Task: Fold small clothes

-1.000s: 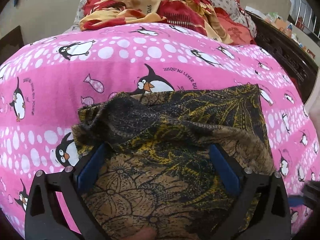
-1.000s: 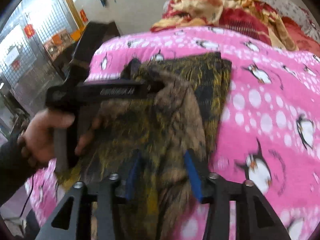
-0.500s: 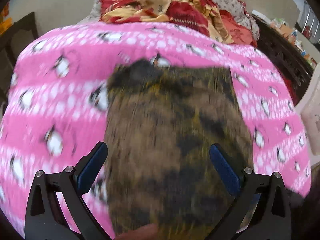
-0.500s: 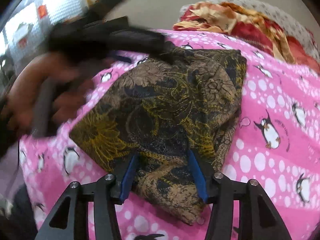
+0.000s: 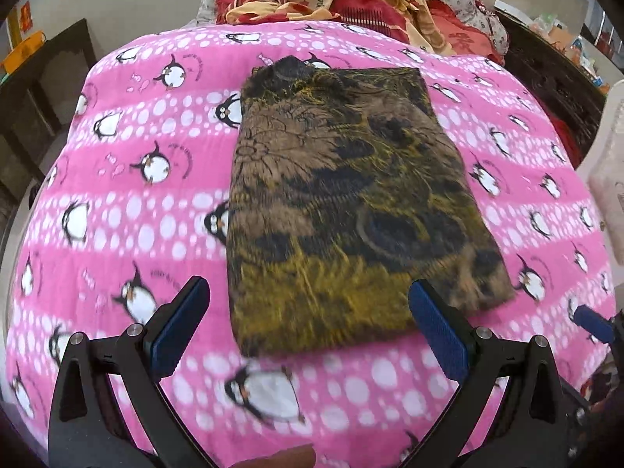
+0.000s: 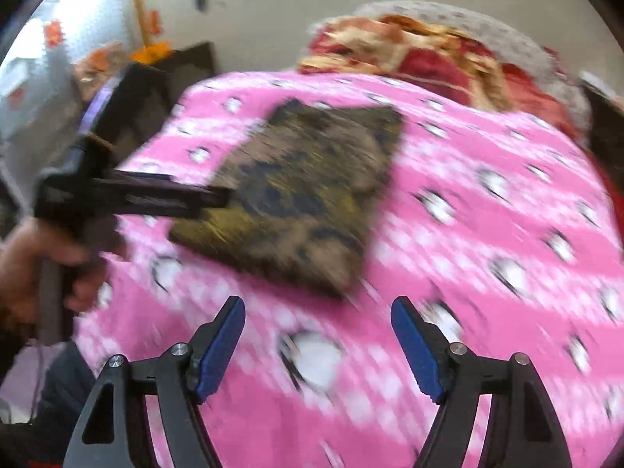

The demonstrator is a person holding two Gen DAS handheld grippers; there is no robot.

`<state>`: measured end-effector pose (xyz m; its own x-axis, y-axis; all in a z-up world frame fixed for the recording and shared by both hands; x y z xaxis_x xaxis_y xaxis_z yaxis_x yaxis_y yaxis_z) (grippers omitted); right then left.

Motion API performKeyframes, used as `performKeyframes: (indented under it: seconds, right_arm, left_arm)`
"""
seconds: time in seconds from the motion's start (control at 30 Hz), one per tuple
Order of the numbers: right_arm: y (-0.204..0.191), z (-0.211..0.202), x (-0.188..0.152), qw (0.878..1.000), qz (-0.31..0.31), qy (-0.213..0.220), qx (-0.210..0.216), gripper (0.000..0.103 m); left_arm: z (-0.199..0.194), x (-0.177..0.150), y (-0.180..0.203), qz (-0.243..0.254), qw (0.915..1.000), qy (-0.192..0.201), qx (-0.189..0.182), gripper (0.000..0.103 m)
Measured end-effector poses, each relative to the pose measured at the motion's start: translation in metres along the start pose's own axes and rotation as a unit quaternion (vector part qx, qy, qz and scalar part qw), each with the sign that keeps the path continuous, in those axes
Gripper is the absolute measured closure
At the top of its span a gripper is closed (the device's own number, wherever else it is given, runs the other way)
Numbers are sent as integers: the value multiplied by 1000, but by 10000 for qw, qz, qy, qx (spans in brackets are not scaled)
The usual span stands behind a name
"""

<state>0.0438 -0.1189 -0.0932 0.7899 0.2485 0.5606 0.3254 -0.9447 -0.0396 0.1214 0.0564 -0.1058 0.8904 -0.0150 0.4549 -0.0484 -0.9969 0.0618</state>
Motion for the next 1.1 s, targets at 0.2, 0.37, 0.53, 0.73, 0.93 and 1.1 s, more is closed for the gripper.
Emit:
performKeyframes:
  seconds: [0.2,0.37,0.53,0.73,0.93,1.1]
  right_arm:
    - [20,-9,-28,9984,179,-306,-442,28]
    - [15,-10,-29,9983,274,-318,-403,28]
    - [10,-18,-25,9980,511,-234,-281,28]
    - [18,-45,-7,9963,728,77,-457,28]
    - [21,-70,0,9958,750,262,-461,28]
    - [28,-84,0,9946,820,359,-519,28]
  left_arm:
    - [-20,-7,3,-3,9999,115,39,1]
    - [-33,-10,3,-14,9998,181,78,1]
    - [-48,-17,-1,-44,9996,244,160,1]
    - [-76,-25,-3,-132,9990,378,218,1]
    - [-93,-21,6,13,9983,510,281,1]
    - [-101,-14,12,80,9979,589,269,1]
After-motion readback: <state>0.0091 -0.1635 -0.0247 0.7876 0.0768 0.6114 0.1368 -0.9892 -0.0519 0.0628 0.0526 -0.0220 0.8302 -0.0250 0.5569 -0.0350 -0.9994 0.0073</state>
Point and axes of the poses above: each gripper's, at about its wrist camera, not at the fingertips, and z roughly the way its jaws point, y to its right, x to its top, the point moved 10 cm from there along z, roughly the way its jaws point, and after that the axes turned 4 degrees about -y, right-handed, at the moved point
